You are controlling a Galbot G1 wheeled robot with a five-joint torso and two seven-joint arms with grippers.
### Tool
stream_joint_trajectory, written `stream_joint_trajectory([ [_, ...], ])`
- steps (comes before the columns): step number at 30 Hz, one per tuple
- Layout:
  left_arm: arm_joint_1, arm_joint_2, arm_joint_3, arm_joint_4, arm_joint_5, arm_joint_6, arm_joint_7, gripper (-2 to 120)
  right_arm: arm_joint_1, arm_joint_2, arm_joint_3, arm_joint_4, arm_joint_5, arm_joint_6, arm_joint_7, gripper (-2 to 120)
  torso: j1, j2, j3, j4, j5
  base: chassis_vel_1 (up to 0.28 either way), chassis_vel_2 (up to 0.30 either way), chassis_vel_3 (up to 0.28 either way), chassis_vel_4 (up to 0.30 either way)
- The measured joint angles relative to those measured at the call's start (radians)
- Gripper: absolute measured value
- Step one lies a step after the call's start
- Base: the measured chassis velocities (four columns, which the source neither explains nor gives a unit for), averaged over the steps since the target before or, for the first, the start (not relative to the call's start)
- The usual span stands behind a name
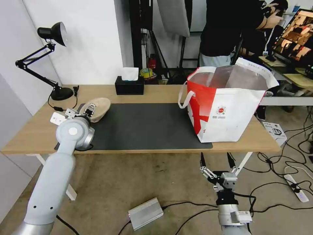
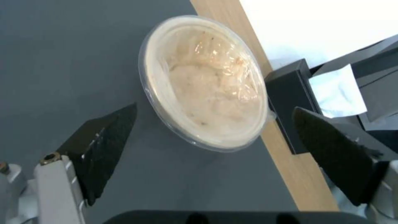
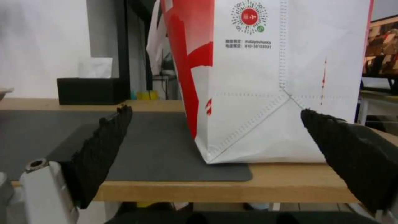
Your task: Pick up the trash from the table and place it into the takeout bag.
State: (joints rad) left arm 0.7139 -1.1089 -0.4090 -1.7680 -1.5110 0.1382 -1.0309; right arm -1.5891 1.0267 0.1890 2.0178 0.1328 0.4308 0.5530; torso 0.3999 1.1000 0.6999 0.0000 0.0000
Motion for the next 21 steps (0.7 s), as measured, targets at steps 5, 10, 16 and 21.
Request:
stream_joint_trajectory([
  [5,-0.009,-0.001,0.001,0.022,-0.003,0.0,0.005,100,0.0,0.0,0.0,0.0,0.0,0.0,0.0,100,0.0,0.0,0.0,0.0,0.0,0.0,0.0,0.0,0.0],
  [10,-0.02,-0.002,0.003,0.043,-0.008,0.003,0.016,100,0.0,0.0,0.0,0.0,0.0,0.0,0.0,100,0.0,0.0,0.0,0.0,0.0,0.0,0.0,0.0,0.0],
  [16,-0.039,-0.004,0.007,0.083,-0.012,0.008,0.021,100,0.0,0.0,0.0,0.0,0.0,0.0,0.0,100,0.0,0.0,0.0,0.0,0.0,0.0,0.0,0.0,0.0],
  [21,-0.045,-0.01,0.007,0.112,-0.012,0.009,0.027,100,0.0,0.0,0.0,0.0,0.0,0.0,0.0,100,0.0,0.0,0.0,0.0,0.0,0.0,0.0,0.0,0.0],
])
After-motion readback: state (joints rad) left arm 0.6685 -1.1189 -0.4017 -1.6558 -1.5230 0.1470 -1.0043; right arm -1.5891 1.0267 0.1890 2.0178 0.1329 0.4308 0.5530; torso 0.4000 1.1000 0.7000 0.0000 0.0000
